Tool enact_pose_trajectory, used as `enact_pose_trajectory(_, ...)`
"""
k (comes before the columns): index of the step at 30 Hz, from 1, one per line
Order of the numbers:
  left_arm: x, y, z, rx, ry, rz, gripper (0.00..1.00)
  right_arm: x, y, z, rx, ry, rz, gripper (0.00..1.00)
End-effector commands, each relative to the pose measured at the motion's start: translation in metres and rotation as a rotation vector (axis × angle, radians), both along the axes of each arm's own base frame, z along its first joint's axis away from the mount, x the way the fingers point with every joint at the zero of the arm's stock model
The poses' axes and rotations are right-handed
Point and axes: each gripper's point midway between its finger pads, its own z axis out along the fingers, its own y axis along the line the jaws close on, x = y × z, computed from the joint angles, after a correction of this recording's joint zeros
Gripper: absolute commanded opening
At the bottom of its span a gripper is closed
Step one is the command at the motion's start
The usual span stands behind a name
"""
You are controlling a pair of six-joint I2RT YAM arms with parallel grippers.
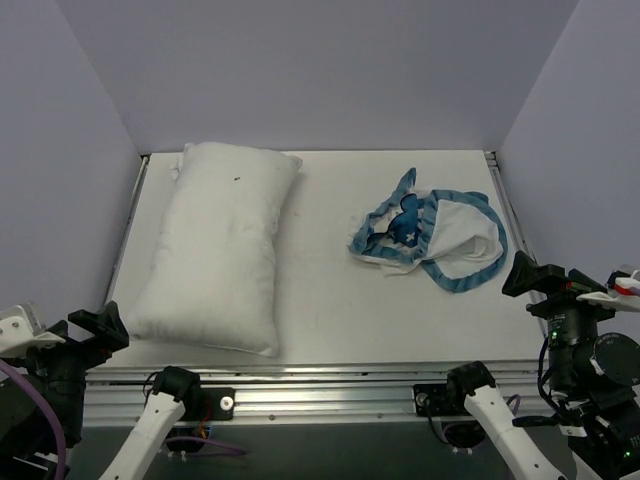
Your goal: Remove the pillowcase from the pillow
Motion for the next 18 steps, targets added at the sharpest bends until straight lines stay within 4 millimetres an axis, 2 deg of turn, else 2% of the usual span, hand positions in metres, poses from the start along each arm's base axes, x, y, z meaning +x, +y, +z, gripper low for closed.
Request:
enact_pose_trajectory(1, -0.003, 0.003, -0.007, -0.013, 0.01, 0.02, 0.94, -0.003, -0.007, 0.002, 0.008, -0.023, -0.034, 0.99)
enact_pose_trajectory(7, 0.002, -0.001, -0.014, -0.02, 0.028, 0.014, 0.94, 0.001, -0.003, -0.008, 0.011, -0.001, -0.023, 0.99)
enact_pose_trajectory(18, 0.004, -0.005, -0.028, -0.037, 0.063, 0.005, 0.94, 0.008, 0.002, -0.008, 0.006, 0.002, -0.006, 0.98)
